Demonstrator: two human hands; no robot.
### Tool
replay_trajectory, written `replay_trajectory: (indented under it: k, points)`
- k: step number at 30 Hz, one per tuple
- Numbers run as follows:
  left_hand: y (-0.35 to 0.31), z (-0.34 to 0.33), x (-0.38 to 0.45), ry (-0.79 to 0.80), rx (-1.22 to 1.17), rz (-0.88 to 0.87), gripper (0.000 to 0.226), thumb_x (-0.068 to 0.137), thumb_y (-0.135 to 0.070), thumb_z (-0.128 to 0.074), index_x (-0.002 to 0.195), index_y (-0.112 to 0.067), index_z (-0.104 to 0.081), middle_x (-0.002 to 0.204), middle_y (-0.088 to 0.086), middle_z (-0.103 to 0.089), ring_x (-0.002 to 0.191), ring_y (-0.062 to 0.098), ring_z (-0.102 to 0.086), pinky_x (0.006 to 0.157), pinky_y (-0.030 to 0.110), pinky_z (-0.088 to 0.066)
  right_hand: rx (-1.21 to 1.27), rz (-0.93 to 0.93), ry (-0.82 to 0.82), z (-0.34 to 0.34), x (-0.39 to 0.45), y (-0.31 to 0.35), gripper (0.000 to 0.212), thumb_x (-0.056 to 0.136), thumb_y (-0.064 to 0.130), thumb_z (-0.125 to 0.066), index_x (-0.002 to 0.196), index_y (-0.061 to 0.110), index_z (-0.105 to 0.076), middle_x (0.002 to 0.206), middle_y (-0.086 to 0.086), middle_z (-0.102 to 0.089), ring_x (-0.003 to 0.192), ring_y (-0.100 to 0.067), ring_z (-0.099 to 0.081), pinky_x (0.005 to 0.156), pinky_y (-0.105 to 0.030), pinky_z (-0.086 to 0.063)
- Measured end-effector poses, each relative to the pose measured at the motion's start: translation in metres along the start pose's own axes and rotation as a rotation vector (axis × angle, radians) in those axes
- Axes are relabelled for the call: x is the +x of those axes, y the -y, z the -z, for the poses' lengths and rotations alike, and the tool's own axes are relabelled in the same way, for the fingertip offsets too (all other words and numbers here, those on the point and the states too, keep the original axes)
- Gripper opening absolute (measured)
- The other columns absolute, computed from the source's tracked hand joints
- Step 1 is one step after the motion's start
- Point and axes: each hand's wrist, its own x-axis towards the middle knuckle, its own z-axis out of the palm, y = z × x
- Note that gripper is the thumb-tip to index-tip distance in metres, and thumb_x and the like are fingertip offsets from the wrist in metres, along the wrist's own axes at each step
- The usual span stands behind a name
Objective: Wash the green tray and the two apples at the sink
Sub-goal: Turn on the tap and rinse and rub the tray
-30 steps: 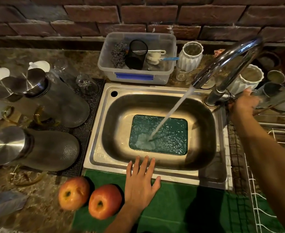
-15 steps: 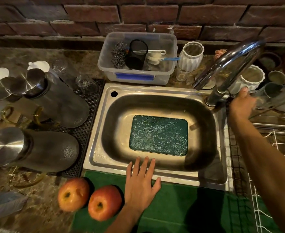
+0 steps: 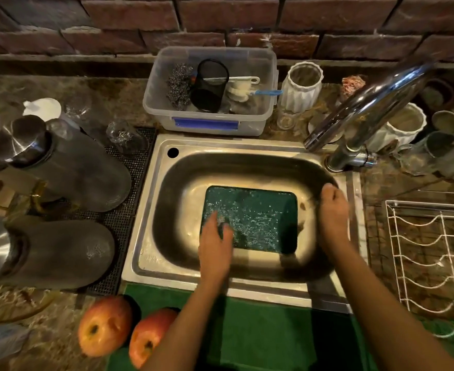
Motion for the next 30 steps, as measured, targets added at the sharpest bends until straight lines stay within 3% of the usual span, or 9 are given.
replay_trajectory:
  k: [3, 7, 10, 12, 14, 17, 22, 26, 30]
  points:
    - [0.001, 0.002, 0.054, -0.032, -0.108, 0.229, 0.046, 0.100, -0.011, -0.048, 0.146, -0.014, -0.045, 0.137, 0.014, -0.060, 0.124, 0.034, -0.055, 0.098, 0.034, -0.042, -0.015, -0.180, 0.113, -0.014, 0.008, -0.027, 0.023, 0.102, 0.032, -0.041, 0.099, 0.015, -0.056, 0.088, -0.012, -0.052, 0.076, -0.022, -0.048, 0.068, -0.032, -0.038]
    - [0.023, 0.001, 0.106, -0.001, -0.053, 0.374, 0.047, 0.098, -0.008, -0.047, 0.146, -0.011, -0.046, 0.138, 0.020, -0.057, 0.126, 0.036, -0.053, 0.105, 0.040, -0.044, -0.125, -0.327, 0.240, -0.022, 0.026, -0.059, 0.014, 0.101, 0.014, -0.044, 0.106, 0.011, -0.056, 0.088, -0.017, -0.055, 0.071, -0.025, -0.049, 0.055, -0.028, -0.034]
    - [0.042, -0.002, 0.127, 0.037, 0.080, 0.353, 0.038, 0.099, -0.005, -0.044, 0.135, -0.007, -0.055, 0.134, 0.022, -0.060, 0.122, 0.038, -0.056, 0.099, 0.040, -0.044, -0.167, -0.366, 0.259, -0.027, 0.034, -0.077, 0.018, 0.098, 0.009, -0.045, 0.084, 0.003, -0.057, 0.077, -0.019, -0.051, 0.068, -0.027, -0.048, 0.058, -0.036, -0.036]
    - [0.052, -0.004, 0.136, 0.068, 0.162, 0.311, 0.034, 0.096, 0.001, -0.044, 0.125, -0.004, -0.060, 0.128, 0.024, -0.063, 0.118, 0.040, -0.058, 0.096, 0.040, -0.045, -0.182, -0.358, 0.254, -0.033, 0.039, -0.085, 0.022, 0.096, 0.004, -0.044, 0.087, -0.006, -0.061, 0.078, -0.021, -0.054, 0.067, -0.027, -0.050, 0.058, -0.036, -0.039]
    - [0.060, -0.006, 0.142, 0.102, 0.158, 0.289, 0.031, 0.095, 0.004, -0.045, 0.119, -0.002, -0.062, 0.122, 0.024, -0.065, 0.114, 0.041, -0.059, 0.095, 0.042, -0.048, -0.175, -0.359, 0.257, -0.037, 0.041, -0.090, 0.024, 0.098, 0.004, -0.043, 0.091, 0.001, -0.066, 0.085, -0.020, -0.061, 0.070, -0.026, -0.056, 0.057, -0.030, -0.041]
    - [0.069, -0.006, 0.147, 0.106, 0.083, 0.299, 0.030, 0.093, 0.008, -0.045, 0.113, -0.003, -0.064, 0.109, 0.017, -0.067, 0.107, 0.036, -0.062, 0.092, 0.042, -0.051, -0.158, -0.361, 0.244, -0.040, 0.041, -0.095, 0.032, 0.098, 0.003, -0.043, 0.076, 0.011, -0.064, 0.084, -0.022, -0.064, 0.077, -0.029, -0.059, 0.066, -0.037, -0.045]
    - [0.075, -0.004, 0.151, 0.138, 0.097, 0.282, 0.029, 0.092, 0.014, -0.045, 0.099, -0.005, -0.066, 0.088, 0.007, -0.064, 0.090, 0.025, -0.059, 0.071, 0.027, -0.043, -0.136, -0.384, 0.229, -0.040, 0.042, -0.093, 0.032, 0.099, 0.002, -0.046, 0.073, 0.007, -0.064, 0.078, -0.016, -0.065, 0.079, -0.028, -0.059, 0.071, -0.037, -0.048]
    - [0.076, 0.000, 0.148, 0.157, 0.075, 0.288, 0.029, 0.091, 0.017, -0.044, 0.090, -0.006, -0.061, 0.081, 0.009, -0.060, 0.086, 0.022, -0.054, 0.067, 0.024, -0.042, -0.140, -0.375, 0.249, -0.037, 0.040, -0.090, 0.021, 0.098, -0.001, -0.049, 0.094, -0.013, -0.066, 0.085, -0.018, -0.062, 0.082, -0.026, -0.056, 0.065, -0.030, -0.047]
    - [0.067, 0.011, 0.139, 0.189, 0.037, 0.298, 0.027, 0.095, 0.012, -0.046, 0.083, -0.009, -0.058, 0.084, 0.011, -0.057, 0.080, 0.020, -0.052, 0.063, 0.024, -0.041, -0.137, -0.348, 0.318, -0.031, 0.036, -0.081, 0.019, 0.098, -0.003, -0.049, 0.088, -0.007, -0.064, 0.079, -0.013, -0.059, 0.069, -0.021, -0.053, 0.061, -0.030, -0.045]
